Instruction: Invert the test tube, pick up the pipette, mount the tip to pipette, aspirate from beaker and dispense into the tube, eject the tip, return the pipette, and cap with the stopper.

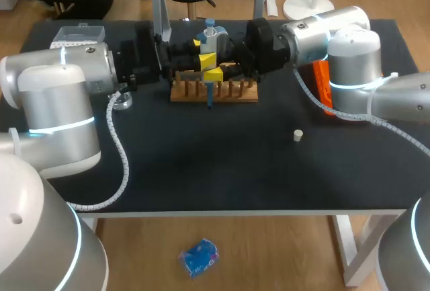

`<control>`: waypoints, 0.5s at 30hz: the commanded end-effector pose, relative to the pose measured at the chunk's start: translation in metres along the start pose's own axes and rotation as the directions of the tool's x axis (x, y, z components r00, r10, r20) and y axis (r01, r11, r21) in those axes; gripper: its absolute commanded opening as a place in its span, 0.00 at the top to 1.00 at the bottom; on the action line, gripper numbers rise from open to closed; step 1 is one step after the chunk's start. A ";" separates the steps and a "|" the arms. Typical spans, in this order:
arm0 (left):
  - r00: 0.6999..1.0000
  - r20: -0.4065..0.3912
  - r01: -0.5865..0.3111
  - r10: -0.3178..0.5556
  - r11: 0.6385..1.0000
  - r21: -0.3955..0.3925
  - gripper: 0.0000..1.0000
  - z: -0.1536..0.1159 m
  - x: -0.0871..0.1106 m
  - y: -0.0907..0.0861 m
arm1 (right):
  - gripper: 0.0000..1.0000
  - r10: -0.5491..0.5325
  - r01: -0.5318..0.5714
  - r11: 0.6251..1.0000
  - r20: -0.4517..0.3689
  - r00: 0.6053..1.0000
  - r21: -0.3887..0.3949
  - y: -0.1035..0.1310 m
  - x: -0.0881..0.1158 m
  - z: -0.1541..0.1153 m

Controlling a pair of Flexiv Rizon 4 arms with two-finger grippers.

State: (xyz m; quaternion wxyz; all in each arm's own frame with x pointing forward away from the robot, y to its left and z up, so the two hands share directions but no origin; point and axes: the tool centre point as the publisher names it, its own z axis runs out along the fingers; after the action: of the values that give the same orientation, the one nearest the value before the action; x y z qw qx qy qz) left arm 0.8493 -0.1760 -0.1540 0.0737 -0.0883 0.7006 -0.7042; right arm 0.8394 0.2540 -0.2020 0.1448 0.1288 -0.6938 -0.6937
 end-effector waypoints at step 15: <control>1.000 -0.019 -0.010 0.010 1.000 -0.006 1.00 -0.001 0.001 0.001 | 1.00 0.006 -0.006 1.000 0.002 1.000 0.004 0.000 -0.001 -0.002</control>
State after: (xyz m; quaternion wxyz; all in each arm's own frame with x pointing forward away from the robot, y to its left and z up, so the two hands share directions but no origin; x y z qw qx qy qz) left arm 0.8490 -0.1762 -0.1551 0.0703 -0.0785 0.7043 -0.7020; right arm 0.8392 0.2528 -0.2030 0.1457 0.1258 -0.6952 -0.6925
